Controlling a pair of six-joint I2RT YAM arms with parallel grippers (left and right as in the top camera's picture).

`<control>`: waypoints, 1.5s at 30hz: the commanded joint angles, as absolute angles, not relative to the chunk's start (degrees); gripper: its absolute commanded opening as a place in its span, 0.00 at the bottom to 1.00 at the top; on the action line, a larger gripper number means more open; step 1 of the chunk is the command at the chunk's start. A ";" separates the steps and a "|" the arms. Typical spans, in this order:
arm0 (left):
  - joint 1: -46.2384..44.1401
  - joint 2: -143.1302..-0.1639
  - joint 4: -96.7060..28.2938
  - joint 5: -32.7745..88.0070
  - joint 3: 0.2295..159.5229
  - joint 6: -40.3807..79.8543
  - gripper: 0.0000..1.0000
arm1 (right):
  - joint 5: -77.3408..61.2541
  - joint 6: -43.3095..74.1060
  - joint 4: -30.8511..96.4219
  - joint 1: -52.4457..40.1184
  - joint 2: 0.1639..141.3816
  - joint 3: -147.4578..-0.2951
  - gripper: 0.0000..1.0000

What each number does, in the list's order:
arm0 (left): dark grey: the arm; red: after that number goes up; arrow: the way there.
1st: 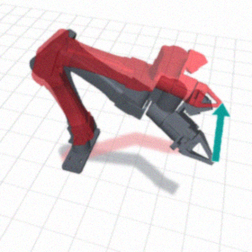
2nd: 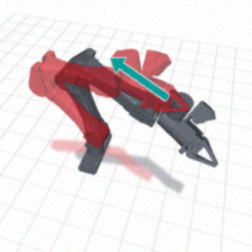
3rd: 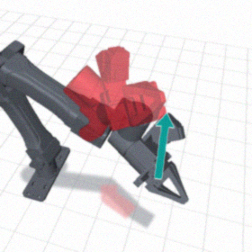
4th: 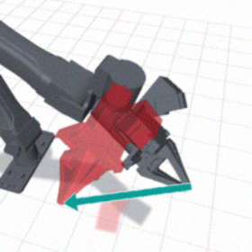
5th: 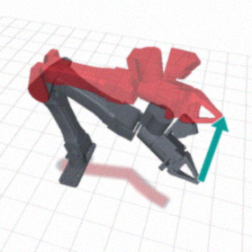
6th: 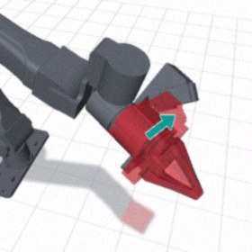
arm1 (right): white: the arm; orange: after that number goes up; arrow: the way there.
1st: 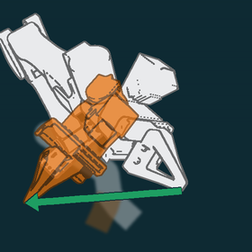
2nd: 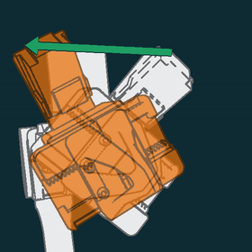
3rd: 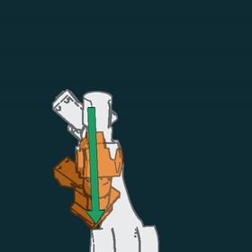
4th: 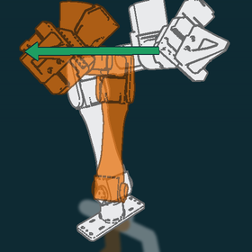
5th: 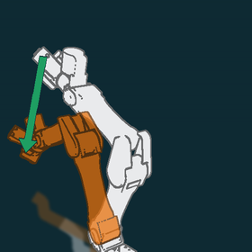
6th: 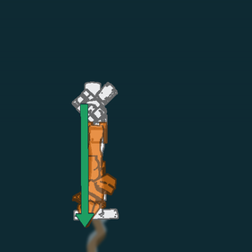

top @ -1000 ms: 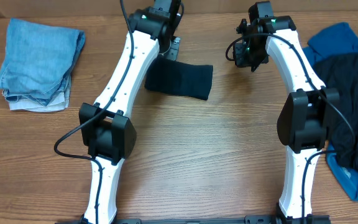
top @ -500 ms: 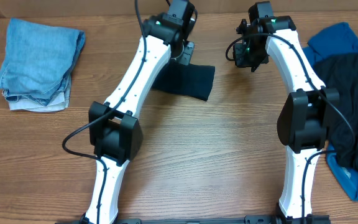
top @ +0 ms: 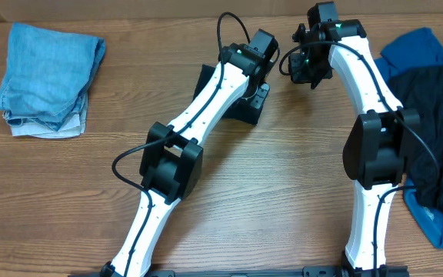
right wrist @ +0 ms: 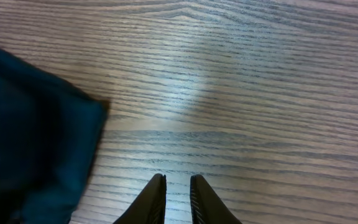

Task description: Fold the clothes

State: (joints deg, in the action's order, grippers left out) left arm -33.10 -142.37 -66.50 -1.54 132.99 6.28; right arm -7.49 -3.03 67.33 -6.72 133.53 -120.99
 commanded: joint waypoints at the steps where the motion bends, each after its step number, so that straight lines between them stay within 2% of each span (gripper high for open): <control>1: -33.36 -142.69 -66.24 -0.89 133.88 5.96 0.73 | -7.60 -2.96 67.40 -6.24 133.03 -122.76 0.18; 8: -31.97 -142.69 -73.10 -0.62 151.50 6.13 0.76 | -7.84 -2.96 64.73 -6.24 127.57 -123.20 0.18; 10: -30.74 -142.69 -73.73 -0.67 152.48 6.46 0.73 | -7.84 -2.98 64.38 -6.26 124.16 -123.31 0.18; 11: -30.00 -142.74 -74.59 -1.63 152.31 6.55 0.68 | -8.73 -4.03 65.47 -6.48 122.83 -123.31 0.18; 12: -28.62 -142.76 -75.83 -4.25 151.06 7.88 0.57 | -11.55 -6.42 67.00 -6.83 122.54 -123.31 0.17; 15: -25.61 -143.00 -77.17 -4.23 147.68 8.40 0.08 | -21.41 -9.54 69.30 -7.64 122.74 -122.85 0.04; 16: -24.88 -143.04 -77.19 -3.40 146.23 8.38 0.04 | -24.05 -10.17 69.52 -7.81 122.80 -122.83 0.04; 20: -21.93 -143.04 -75.96 -2.76 138.02 8.36 0.04 | -34.13 -15.57 70.30 -9.21 122.80 -122.26 0.04; 26: -20.27 -143.04 -72.51 -2.74 136.18 8.34 0.04 | -32.47 -28.84 73.63 -16.71 123.46 -116.81 0.04; 30: -20.27 -143.06 -70.63 -2.74 136.11 8.36 0.06 | -27.46 -28.58 67.22 -20.25 123.46 -109.56 0.04; 37: -20.16 -143.15 -69.58 -2.70 135.63 7.75 0.07 | -25.43 -28.53 59.57 -20.01 123.50 -99.88 0.04; 41: -20.27 -143.15 -64.20 -2.83 129.62 7.73 0.06 | -23.88 -27.77 56.01 -19.88 123.50 -96.57 0.04; 45: -19.49 -143.15 -62.81 -3.11 125.58 7.66 0.07 | -14.55 -25.50 55.79 -19.42 123.52 -95.90 0.04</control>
